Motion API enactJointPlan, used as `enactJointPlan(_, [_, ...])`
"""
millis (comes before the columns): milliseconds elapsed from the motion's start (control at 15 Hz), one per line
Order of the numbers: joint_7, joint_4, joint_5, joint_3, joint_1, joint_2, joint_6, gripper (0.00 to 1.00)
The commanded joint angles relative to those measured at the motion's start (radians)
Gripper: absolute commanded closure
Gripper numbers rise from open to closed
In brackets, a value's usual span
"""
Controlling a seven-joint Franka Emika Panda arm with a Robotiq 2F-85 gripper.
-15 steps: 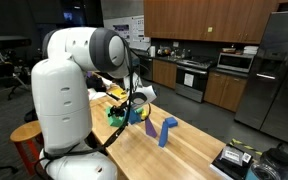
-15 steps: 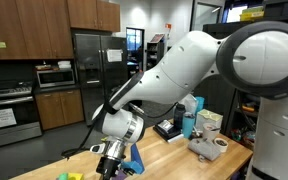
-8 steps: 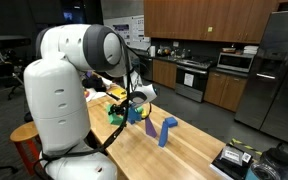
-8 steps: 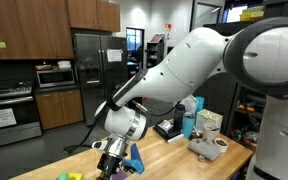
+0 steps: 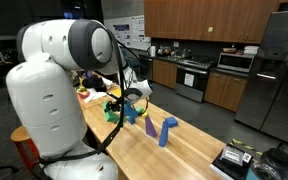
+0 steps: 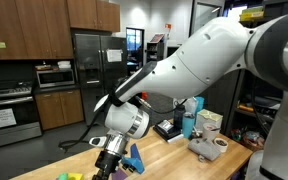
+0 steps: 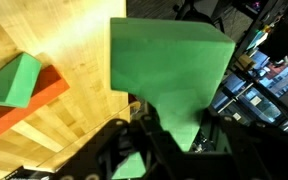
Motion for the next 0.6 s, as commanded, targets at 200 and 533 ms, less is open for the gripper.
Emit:
enactJointPlan(200, [0.01,-0.028,0.062,0.04,0.078,-0.023,0.013,0.81])
enactJointPlan(533, [0.072,-0.03,0.031,0.029,0.074,0.013,-0.041,0.81])
